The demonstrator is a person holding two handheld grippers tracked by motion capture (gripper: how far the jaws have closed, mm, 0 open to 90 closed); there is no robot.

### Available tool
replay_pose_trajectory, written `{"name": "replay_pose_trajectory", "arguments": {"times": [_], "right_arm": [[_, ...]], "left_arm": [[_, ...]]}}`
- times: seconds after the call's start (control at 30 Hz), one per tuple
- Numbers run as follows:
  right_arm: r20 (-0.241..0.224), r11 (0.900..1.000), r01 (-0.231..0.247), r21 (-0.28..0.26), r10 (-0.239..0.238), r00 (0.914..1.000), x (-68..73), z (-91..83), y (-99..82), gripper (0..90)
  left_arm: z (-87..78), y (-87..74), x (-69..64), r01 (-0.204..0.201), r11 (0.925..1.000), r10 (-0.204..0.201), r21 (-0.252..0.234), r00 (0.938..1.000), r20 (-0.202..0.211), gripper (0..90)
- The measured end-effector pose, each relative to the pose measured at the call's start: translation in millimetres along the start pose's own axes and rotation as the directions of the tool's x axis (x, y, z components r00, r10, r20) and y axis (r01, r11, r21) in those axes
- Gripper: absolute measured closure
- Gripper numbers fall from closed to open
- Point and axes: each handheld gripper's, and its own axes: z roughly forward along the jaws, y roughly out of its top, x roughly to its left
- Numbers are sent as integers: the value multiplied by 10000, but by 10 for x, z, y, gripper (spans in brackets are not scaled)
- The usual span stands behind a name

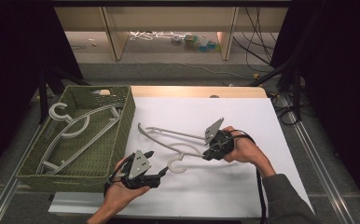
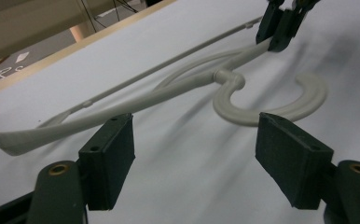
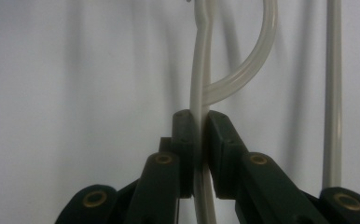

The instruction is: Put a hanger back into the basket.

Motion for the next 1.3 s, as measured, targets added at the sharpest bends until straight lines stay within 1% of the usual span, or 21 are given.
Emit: {"name": "replay_pose_trajectory", "arguments": {"times": [0.07, 0.13, 0.3, 0.37, 0.4, 0.5, 0.67, 0.7, 0.73, 0.77, 0.8, 0.87, 0.9, 1.0, 1.03, 1.1, 1.13, 1.17, 1.2, 1.23, 1.3], "right_arm": [[126, 10000, 31, -55, -30, 9999, 28, -42, 3, 823], [59, 10000, 77, -59, -77, 10000, 43, -81, -11, 823], [52, 9997, 153, -207, -152, 9999, 66, -154, -68, 824], [-235, 9996, 116, -262, -122, 9996, 89, -176, -77, 824], [-164, 9995, 211, -232, -214, 9996, 99, -180, -79, 824], [80, 9995, 214, -226, -213, 9997, 153, -216, -88, 824], [44, 9991, 291, -321, -290, 9996, 210, -285, -123, 825], [67, 9990, 258, -355, -255, 9997, 226, -300, -129, 825], [-11, 9988, 319, -384, -320, 9995, 233, -314, -134, 825], [25, 9985, 348, -419, -347, 9994, 246, -326, -138, 825], [-211, 9984, 330, -448, -340, 9992, 258, -335, -141, 825], [-219, 9982, 356, -481, -367, 9991, 282, -344, -142, 825], [-370, 9983, 346, -470, -363, 9987, 286, -344, -141, 825], [-306, 9981, 412, -468, -426, 9986, 303, -352, -134, 825], [-469, 9979, 422, -485, -445, 9979, 306, -349, -129, 825], [-359, 9974, 518, -499, -536, 9979, 314, -340, -115, 826], [-532, 9975, 495, -513, -522, 9972, 320, -339, -107, 825], [-472, 9968, 556, -575, -583, 9972, 324, -342, -103, 825], [-486, 9970, 526, -566, -553, 9973, 336, -346, -98, 825], [-635, 9973, 536, -506, -568, 9964, 340, -348, -94, 825], [-565, 9958, 709, -577, -741, 9956, 337, -343, -91, 825]], "left_arm": [[25, 1, 36, -143, 9999, 143, -7, 9998, -151, 287], [49, -4, 76, 23, 10000, -22, 33, 9997, -236, 289], [76, -3, 160, -18, 10000, 20, 40, 9994, -349, 291], [100, -2, 174, -85, 9999, 89, 98, 9993, -363, 292], [116, -4, 170, -20, 9999, 26, 165, 9992, -388, 292], [171, 4, 161, -378, 9988, 391, 320, 9984, -400, 292], [279, 37, 155, -925, 9932, 941, 706, 9954, -194, 291], [296, 47, 162, -998, 9921, 1017, 758, 9946, -206, 290], [318, 51, 151, -821, 9945, 835, 651, 9963, -187, 291], [324, 63, 160, -1058, 9918, 1070, 719, 9942, -132, 292], [331, 72, 152, -1135, 9909, 1147, 729, 9933, -127, 294], [355, 83, 124, -1118, 9918, 1114, 615, 9937, 97, 308], [353, 93, 118, -1357, 9884, 1343, 678, 9906, 254, 330], [370, 104, 60, -1844, 9807, 1803, 656, 9815, 638, 350], [374, 107, 40, -2018, 9774, 1968, 631, 9775, 763, 369], [384, 114, 8, -2332, 9709, 2279, 551, 9696, 889, 391], [390, 117, -4, -2428, 9688, 2372, 490, 9664, 988, 411], [391, 125, -9, -2581, 9651, 2526, 452, 9622, 1018, 434], [398, 130, -20, -2563, 9660, 2519, 328, 9625, 1009, 451], [394, 140, -15, -2730, 9614, 2680, 346, 9574, 1072, 473], [391, 156, -13, -2981, 9542, 2930, 262, 9483, 1217, 522]]}}
